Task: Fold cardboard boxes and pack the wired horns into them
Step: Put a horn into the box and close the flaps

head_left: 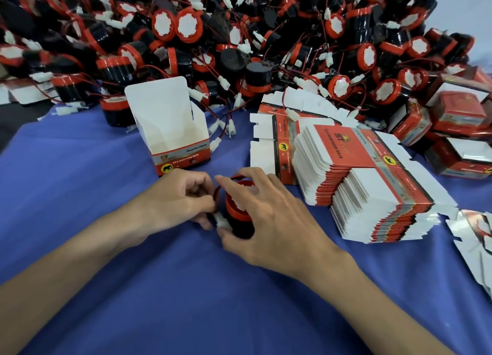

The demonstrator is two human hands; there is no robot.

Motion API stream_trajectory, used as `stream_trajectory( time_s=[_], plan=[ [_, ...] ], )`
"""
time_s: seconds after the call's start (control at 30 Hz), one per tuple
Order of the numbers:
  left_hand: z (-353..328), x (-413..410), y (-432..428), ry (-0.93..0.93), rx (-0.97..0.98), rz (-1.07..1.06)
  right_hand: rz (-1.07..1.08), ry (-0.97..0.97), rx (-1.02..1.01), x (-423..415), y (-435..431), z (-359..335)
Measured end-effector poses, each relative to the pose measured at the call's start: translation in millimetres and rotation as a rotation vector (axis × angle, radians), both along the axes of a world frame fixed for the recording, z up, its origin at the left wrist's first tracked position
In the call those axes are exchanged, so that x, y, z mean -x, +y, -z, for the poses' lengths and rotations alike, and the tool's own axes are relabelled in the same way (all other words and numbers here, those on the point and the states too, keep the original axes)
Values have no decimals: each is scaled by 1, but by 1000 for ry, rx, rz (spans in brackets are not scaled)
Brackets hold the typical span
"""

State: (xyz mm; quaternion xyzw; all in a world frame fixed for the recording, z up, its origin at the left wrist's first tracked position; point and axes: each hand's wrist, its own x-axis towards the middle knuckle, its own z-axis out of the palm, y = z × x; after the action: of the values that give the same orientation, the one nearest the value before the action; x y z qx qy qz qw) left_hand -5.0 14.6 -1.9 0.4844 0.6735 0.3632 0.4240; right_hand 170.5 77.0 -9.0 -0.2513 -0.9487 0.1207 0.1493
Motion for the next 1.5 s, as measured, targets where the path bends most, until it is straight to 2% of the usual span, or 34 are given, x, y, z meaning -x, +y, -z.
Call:
stream_trajectory(
  time_s=[0.17,0.43,0.63,0.93,1.23,1.4,1.47,1.5],
  plan=[
    [-5,18,-1,-85,42,250,-48,123,189,-5,7,1],
    [1,14,0,-99,-18,217,-94,104,335,-5,8,3],
    [4,11,3,-134,-71,125,-58,121,172,-1,5,0],
    [5,12,3,-219,-52,87,-102,183,246,-3,9,4],
    [6,10,2,-228,-78,74,-130,98,134,1,1,-1],
    [0,10,2,-191,-65,90,-108,145,135,3,-1,-1],
    [-4,8,0,-53,-107,112,-109,193,151,2,0,0],
    [-6,6,-1,82,-228,77,-107,220,165,2,0,0]
  ],
)
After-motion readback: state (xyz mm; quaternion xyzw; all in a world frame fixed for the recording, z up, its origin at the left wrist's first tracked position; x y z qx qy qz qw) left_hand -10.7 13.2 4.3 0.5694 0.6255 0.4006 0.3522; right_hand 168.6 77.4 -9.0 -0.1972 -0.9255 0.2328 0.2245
